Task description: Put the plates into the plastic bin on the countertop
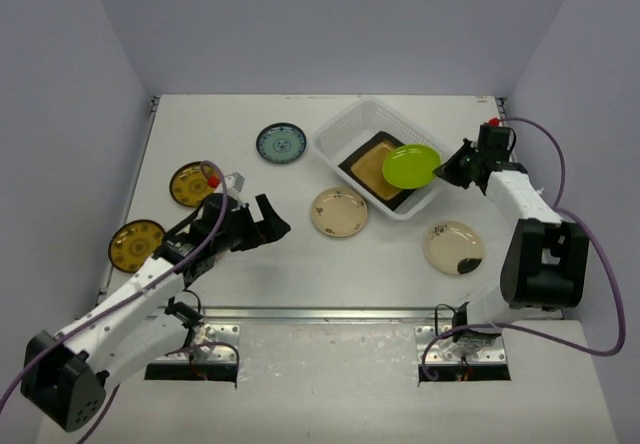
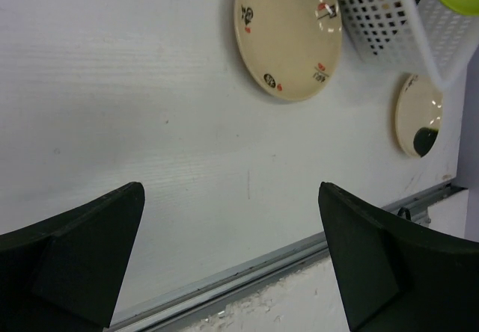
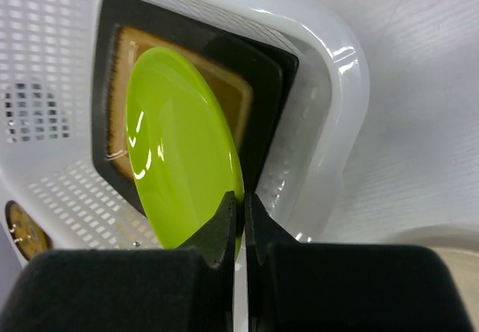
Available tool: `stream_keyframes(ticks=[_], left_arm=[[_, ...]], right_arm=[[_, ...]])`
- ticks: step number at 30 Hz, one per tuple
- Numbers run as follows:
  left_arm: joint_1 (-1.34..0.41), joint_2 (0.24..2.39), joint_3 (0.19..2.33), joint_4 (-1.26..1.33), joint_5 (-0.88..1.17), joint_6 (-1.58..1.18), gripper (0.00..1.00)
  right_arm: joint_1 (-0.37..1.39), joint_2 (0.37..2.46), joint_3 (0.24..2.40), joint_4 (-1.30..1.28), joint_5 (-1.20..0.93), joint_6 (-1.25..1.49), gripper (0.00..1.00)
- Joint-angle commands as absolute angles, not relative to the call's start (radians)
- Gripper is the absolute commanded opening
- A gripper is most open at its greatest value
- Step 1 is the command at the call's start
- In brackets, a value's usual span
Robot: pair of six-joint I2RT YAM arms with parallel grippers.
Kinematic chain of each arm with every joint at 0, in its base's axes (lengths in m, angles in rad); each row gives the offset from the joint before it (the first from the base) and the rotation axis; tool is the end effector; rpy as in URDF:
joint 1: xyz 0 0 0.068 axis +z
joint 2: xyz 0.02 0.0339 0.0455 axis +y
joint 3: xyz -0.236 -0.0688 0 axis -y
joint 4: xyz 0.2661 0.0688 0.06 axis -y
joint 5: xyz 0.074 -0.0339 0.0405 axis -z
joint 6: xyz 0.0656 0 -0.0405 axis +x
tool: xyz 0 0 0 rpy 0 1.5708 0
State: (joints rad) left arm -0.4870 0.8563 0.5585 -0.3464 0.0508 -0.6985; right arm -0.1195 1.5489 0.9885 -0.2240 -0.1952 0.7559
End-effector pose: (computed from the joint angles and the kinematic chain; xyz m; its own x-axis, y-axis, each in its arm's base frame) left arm 0.2184 -0.1194 0.1873 -0.7301 -0.3401 -0.5927 0.0441 0.8421 -0.5375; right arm 0.3689 -0.0315 0.1611 -0.5236 0.7406 -0.4211 0.4670 0.6629 0.5852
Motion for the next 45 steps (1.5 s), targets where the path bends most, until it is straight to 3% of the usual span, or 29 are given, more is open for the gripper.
stream_keyframes(ticks=[1, 5, 7, 9, 15, 16, 19, 21, 27, 31, 34, 38, 41, 45], left_arm=[[-0.516, 0.99, 0.556, -0.096, 0.165, -0.751, 1.0], [-0.525, 1.074, 0.575, -0.067, 0.132, -0.738, 1.0], [-0.526, 1.15, 0.599, -0.053, 0.12, -0.725, 1.0], [-0.526, 1.229, 0.627, -0.033, 0.111, -0.712, 1.0], [-0.528, 1.435, 0.717, -0.017, 0.073, -0.676, 1.0], [-0.529, 1.502, 0.755, -0.017, 0.07, -0.664, 1.0], [-0.531, 1.627, 0.832, -0.017, 0.074, -0.646, 0.98], [-0.531, 1.716, 0.916, -0.017, 0.078, -0.627, 0.94], [-0.529, 1.897, 1.036, -0.036, 0.084, -0.608, 0.77], [-0.528, 1.943, 1.065, -0.058, 0.075, -0.608, 0.46], [-0.528, 1.956, 1.047, -0.057, 0.06, -0.609, 0.32], [-0.528, 1.957, 1.027, -0.044, 0.067, -0.597, 0.0], [-0.529, 1.907, 0.983, -0.032, 0.052, -0.601, 0.0], [-0.528, 1.643, 0.821, -0.016, 0.005, -0.624, 0.0]], right_arm=[[-0.11, 1.618, 1.101, -0.232, -0.226, 0.736, 0.0], [-0.108, 1.647, 1.123, -0.214, -0.277, 0.754, 0.19], [-0.099, 1.666, 1.149, -0.214, -0.307, 0.754, 0.44], [-0.091, 1.676, 1.178, -0.228, -0.331, 0.732, 0.58], [-0.076, 1.595, 1.213, -0.377, -0.267, 0.68, 0.81], [-0.074, 1.509, 1.154, -0.366, -0.259, 0.676, 0.89], [-0.063, 1.327, 1.039, -0.314, -0.279, 0.672, 0.99], [-0.062, 1.182, 0.975, -0.303, -0.352, 0.657, 0.99], [-0.062, 1.021, 0.867, -0.312, -0.474, 0.626, 0.99], [-0.063, 0.949, 0.828, -0.309, -0.529, 0.632, 0.99], [-0.063, 0.903, 0.828, -0.31, -0.55, 0.638, 0.99], [-0.063, 0.865, 0.834, -0.302, -0.575, 0.648, 0.99], [-0.063, 0.853, 0.821, -0.279, -0.611, 0.66, 0.99], [-0.063, 0.843, 0.791, -0.264, -0.676, 0.671, 0.99]])
